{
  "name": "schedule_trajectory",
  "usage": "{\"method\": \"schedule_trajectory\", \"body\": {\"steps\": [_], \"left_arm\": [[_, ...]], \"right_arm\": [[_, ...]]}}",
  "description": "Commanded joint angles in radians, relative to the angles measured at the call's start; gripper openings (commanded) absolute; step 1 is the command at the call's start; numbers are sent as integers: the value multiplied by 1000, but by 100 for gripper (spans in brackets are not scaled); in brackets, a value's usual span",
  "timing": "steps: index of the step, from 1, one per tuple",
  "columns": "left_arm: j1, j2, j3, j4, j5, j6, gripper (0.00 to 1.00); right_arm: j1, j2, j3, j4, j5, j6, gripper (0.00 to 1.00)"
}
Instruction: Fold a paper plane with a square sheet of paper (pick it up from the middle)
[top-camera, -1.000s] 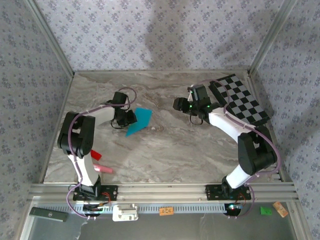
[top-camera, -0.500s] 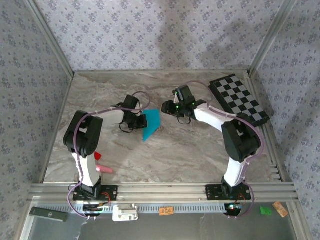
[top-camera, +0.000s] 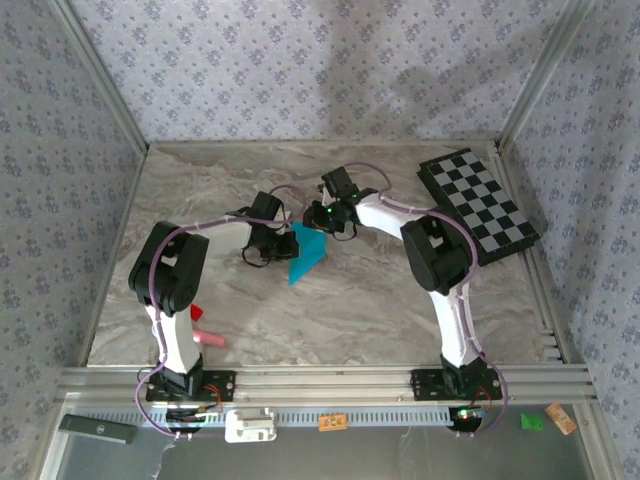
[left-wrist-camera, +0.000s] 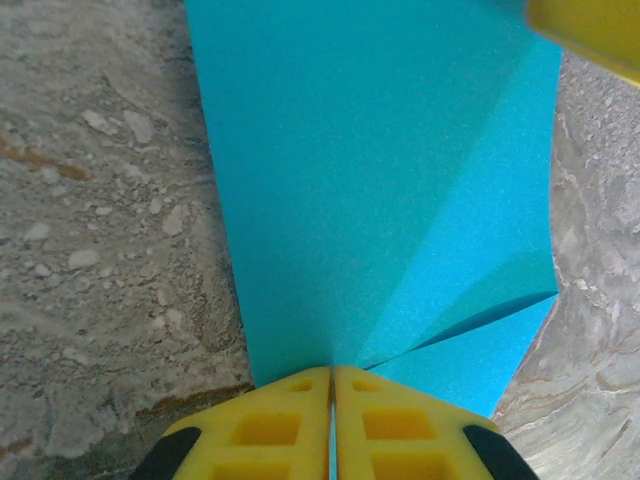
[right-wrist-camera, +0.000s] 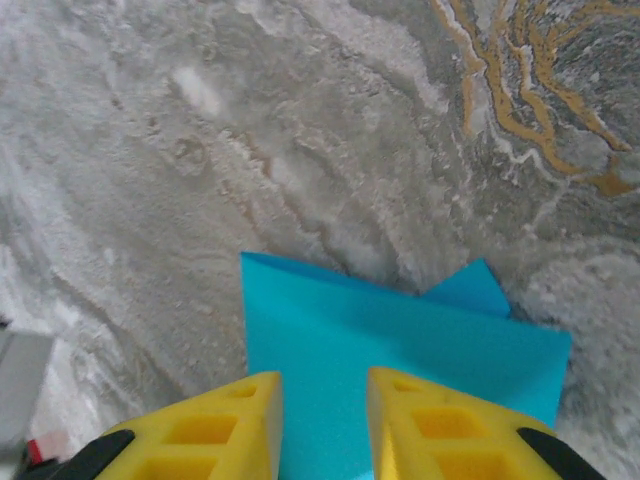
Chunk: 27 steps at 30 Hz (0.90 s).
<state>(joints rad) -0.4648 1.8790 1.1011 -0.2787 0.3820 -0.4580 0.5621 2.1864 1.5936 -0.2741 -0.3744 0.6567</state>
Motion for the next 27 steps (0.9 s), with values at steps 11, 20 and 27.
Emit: {"method": "schedule_trajectory", "body": {"steps": [11, 20, 27], "left_arm": [[-9, -144, -60, 58, 49, -103, 23], [-63, -188, -117, 136, 104, -218, 21], [-121, -178, -144, 206, 108, -299, 17]], "right_arm": [[5, -14, -58, -224, 258, 113, 29], [4, -153, -227, -173, 357, 289, 31], [4, -163, -239, -160, 345, 362, 31]]}}
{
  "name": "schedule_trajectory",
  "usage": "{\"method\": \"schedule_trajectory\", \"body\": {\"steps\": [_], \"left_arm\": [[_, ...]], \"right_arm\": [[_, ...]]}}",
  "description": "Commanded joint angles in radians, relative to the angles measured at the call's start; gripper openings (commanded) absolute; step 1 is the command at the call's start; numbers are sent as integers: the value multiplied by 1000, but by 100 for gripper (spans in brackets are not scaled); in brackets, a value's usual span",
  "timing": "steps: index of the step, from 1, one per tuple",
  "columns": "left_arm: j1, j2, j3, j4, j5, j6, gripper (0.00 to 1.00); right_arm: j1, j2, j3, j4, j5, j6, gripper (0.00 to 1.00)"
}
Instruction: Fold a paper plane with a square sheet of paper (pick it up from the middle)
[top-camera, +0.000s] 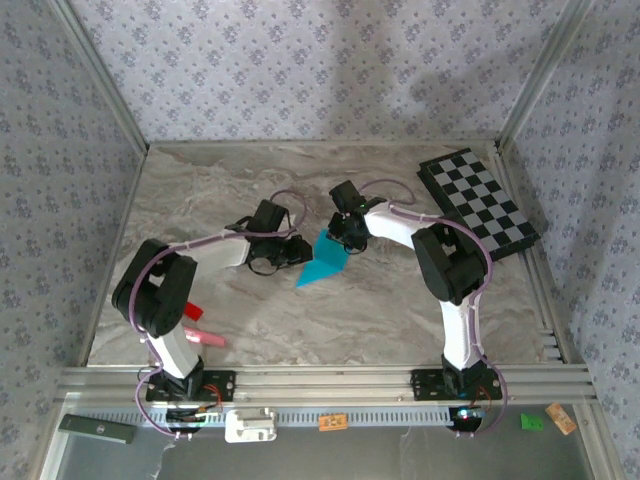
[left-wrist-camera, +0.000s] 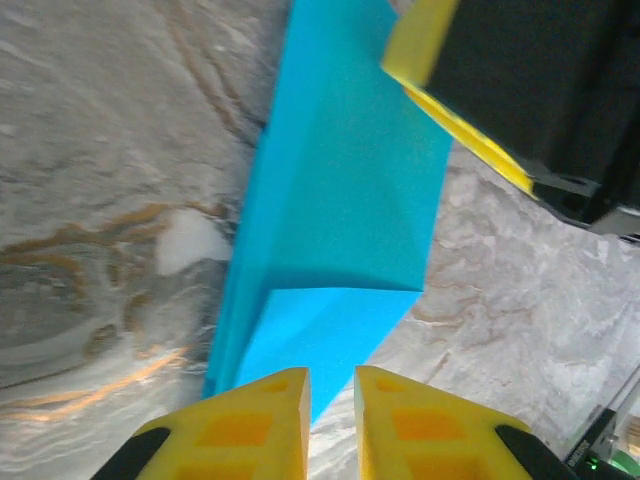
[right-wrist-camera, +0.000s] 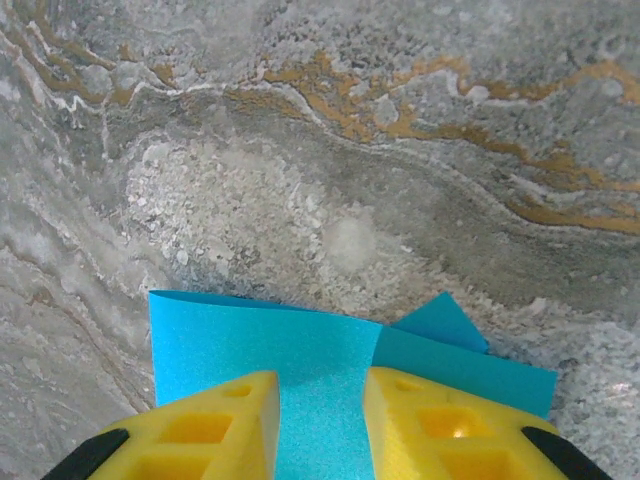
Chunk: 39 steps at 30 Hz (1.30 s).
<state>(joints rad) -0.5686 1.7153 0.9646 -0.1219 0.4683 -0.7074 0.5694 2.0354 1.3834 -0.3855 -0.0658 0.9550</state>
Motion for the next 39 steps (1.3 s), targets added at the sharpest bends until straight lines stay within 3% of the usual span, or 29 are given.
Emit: {"method": "schedule_trajectory", "body": {"steps": [1, 7, 11, 19, 30, 39], "left_arm": [[-18, -8, -12, 58, 17, -58, 17], [-19, 46, 10, 30, -31, -79, 11], [-18, 98, 60, -44, -43, -64, 7], [-1, 146, 96, -135, -76, -72, 4], [51, 181, 39, -25, 75, -234, 4], [72, 159, 6, 63, 142, -274, 6]], "right_arm": [[-4, -12, -29, -46, 35, 67, 31], [-11, -27, -50, -24, 12, 74, 31], [-20, -34, -33, 3, -49, -2, 33], [-41, -145, -89, 129, -114, -77, 48], [-39, -359, -431, 282, -163, 77, 57], [8, -308, -442, 321, -208, 148, 52]]}}
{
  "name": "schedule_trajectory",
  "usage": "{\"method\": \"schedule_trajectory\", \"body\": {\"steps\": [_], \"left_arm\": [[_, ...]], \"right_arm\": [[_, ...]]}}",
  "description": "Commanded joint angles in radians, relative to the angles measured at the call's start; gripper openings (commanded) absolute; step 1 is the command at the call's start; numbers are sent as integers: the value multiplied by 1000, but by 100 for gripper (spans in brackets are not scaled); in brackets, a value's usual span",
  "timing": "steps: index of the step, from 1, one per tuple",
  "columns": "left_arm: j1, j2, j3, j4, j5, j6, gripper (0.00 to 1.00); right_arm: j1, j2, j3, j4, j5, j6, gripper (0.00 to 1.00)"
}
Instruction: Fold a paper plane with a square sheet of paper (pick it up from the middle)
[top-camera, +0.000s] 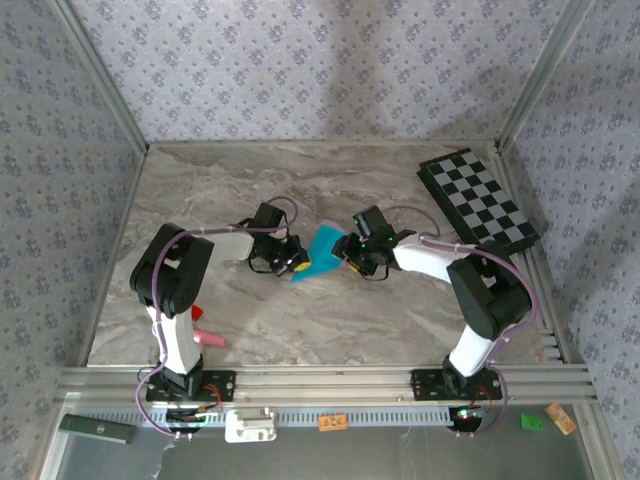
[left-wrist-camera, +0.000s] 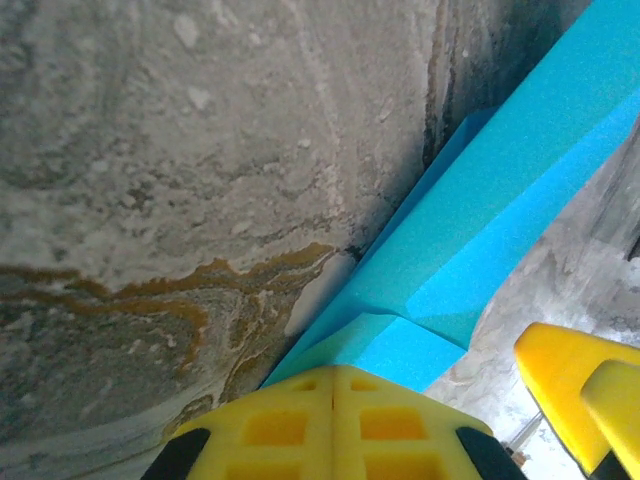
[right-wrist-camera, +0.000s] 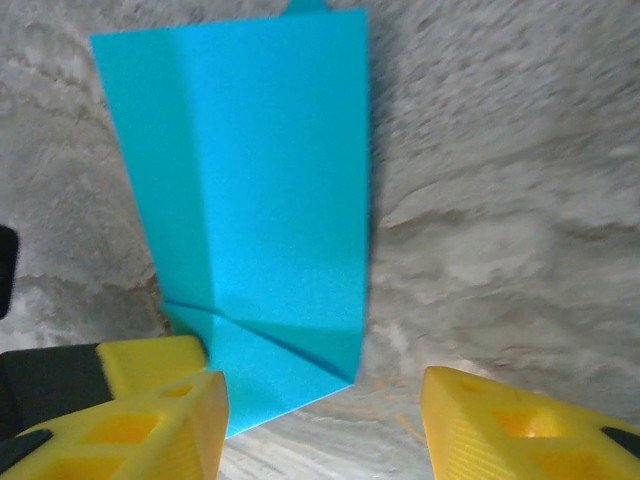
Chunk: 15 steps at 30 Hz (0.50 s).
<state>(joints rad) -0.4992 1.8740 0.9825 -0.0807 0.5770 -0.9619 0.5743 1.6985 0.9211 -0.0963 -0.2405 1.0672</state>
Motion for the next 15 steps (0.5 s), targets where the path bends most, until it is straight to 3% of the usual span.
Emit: {"method": "schedule_trajectory", "body": {"steps": [1, 9, 15], "left_arm": [[2, -5, -11, 22, 32, -18, 6], [3, -20, -8, 5, 26, -3, 6], [2, -65, -4, 29, 26, -3, 9]], "right_arm": [[5, 44, 37, 32, -50, 26, 49], [16, 151, 138, -21, -108, -1, 36], [10, 208, 189, -132, -104, -10, 33]]}}
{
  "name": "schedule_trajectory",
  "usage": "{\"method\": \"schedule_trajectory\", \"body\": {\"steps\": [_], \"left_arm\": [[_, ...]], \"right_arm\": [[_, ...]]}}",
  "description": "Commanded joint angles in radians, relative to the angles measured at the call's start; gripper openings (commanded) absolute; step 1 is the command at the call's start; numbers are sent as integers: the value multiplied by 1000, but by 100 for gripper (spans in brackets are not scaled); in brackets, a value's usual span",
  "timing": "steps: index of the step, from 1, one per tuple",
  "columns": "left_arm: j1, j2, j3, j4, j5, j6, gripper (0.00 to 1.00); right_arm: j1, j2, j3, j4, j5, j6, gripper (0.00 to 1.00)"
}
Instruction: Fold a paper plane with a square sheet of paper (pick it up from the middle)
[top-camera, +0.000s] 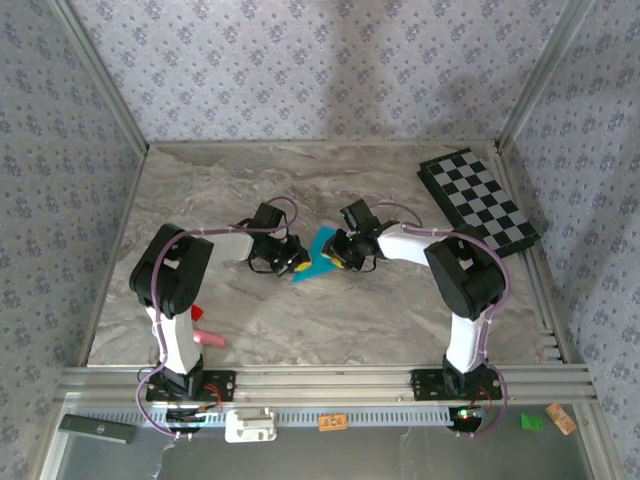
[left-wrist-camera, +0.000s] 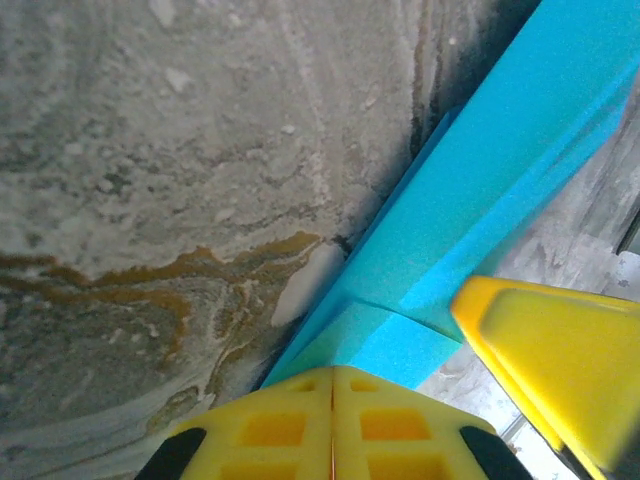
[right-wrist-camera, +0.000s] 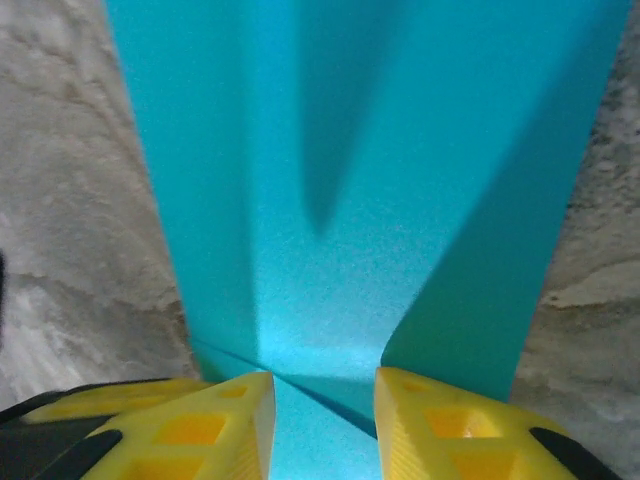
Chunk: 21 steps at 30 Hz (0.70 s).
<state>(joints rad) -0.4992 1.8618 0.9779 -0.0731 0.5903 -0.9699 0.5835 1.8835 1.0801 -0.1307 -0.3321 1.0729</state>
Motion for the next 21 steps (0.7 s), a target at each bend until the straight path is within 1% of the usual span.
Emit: {"method": "schedule_trajectory", "body": {"steps": [1, 4, 7, 9, 15, 18, 21], "left_arm": [[3, -59, 2, 15, -1, 9, 11], [5, -58, 4, 5, -40, 15, 16], [4, -30, 20, 3, -41, 16, 17], [2, -11, 25, 3, -44, 13, 16], [4, 6, 24, -31, -101, 1, 11], [4, 12, 14, -46, -112, -26, 8], [5, 20, -8, -37, -108, -62, 7]], "right_arm": [[-2, 27, 33, -107, -12, -17, 33], [-5, 36, 38, -113, -18, -18, 33], [-3, 39, 41, -113, -22, -19, 33], [-4, 39, 44, -112, -22, -24, 33], [-5, 10, 42, -101, -16, -50, 34], [-4, -54, 5, -63, 27, -55, 37], [-4, -112, -33, -65, 87, -47, 43]]}}
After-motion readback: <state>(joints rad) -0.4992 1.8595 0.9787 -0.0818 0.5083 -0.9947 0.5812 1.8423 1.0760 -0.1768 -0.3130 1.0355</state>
